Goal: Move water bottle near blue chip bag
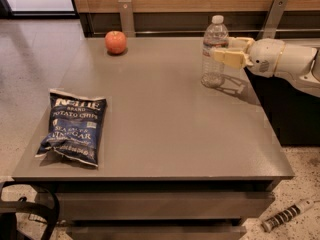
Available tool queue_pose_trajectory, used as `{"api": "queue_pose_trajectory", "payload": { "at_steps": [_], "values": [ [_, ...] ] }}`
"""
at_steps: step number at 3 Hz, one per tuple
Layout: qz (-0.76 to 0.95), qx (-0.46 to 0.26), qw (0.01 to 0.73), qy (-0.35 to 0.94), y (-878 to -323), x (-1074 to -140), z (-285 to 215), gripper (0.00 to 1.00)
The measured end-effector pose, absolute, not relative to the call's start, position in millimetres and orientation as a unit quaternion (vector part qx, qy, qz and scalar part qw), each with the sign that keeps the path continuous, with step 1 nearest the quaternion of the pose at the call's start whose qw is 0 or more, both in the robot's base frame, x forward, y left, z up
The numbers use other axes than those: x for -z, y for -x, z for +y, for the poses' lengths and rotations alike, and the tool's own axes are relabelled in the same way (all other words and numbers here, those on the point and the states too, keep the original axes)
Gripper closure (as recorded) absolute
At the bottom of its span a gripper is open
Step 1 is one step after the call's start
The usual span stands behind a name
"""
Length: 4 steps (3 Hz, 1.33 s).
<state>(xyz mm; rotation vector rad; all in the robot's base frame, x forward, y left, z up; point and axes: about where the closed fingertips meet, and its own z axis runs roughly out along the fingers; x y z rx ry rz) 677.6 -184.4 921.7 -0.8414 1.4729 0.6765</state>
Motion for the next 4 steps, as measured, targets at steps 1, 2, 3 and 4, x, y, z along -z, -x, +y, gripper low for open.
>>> {"api": "queue_pose_trajectory", "payload": {
  "at_steps": [1, 2, 3, 4],
  "values": [
    [0.638, -0.294, 0.611, 0.366, -677.9, -921.7, -182.0, 1.00],
    [0.638, -0.295, 0.611, 0.366, -677.9, -921.7, -181.9, 1.00],
    [0.634, -0.304, 0.612, 0.361, -681.1, -926.6, -181.4, 1.00],
    [0.621, -0.321, 0.621, 0.356, -677.1, -944.0, -179.8, 1.00]
  ]
}}
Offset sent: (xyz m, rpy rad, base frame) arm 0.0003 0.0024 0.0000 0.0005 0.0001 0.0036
